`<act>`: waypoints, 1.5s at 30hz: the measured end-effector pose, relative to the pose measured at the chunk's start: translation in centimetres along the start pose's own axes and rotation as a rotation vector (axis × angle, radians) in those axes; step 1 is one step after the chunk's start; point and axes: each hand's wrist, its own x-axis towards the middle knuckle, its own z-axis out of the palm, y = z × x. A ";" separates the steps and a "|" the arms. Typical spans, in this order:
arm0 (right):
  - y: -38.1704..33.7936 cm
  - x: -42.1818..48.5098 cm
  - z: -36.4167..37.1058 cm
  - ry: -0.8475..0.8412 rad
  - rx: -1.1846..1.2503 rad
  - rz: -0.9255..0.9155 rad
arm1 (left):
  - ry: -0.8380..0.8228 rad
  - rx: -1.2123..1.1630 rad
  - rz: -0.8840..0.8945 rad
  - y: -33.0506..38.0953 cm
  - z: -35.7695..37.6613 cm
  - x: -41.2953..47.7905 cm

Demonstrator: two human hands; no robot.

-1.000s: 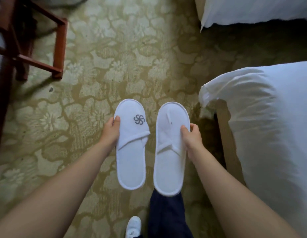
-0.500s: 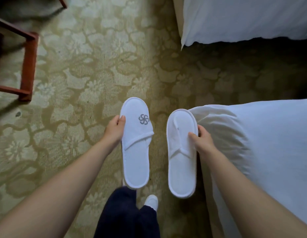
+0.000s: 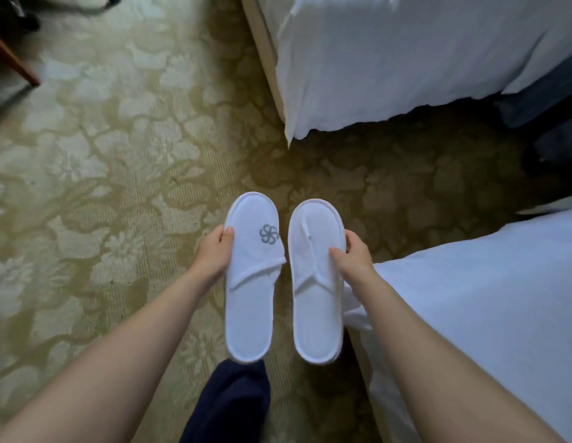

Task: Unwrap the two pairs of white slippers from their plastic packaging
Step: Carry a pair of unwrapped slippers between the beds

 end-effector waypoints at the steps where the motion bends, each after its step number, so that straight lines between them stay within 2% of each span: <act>1: -0.5 0.6 0.1 -0.002 -0.007 0.005 | -0.012 0.003 -0.008 0.3 0.1 0.9; 7: -2.2 5.1 -0.4 0.064 0.049 0.090 | -0.086 0.011 -0.049 2.6 2.5 6.4; 11: -2.5 7.7 -3.0 0.094 0.017 0.069 | -0.128 0.036 -0.090 3.2 4.6 7.9; 15: -2.4 11.6 -6.2 0.129 0.001 0.035 | -0.095 0.027 -0.094 4.4 7.6 9.7; 19: -2.2 15.9 -8.0 0.126 0.010 0.089 | -0.106 -0.013 -0.159 5.6 10.3 11.7; 27: -1.1 26.0 -11.4 0.032 -0.007 0.065 | 0.033 0.008 -0.280 4.7 17.1 16.5; 31: 1.5 30.3 -12.7 0.010 -0.048 0.075 | 0.071 0.012 -0.289 4.2 21.9 18.7; 36: 6.1 34.3 -13.1 0.069 0.001 0.129 | 0.002 0.056 -0.306 2.8 27.8 21.2; 45: 15.5 42.5 -10.4 0.069 0.066 0.251 | -0.048 0.046 -0.372 -4.6 35.0 27.5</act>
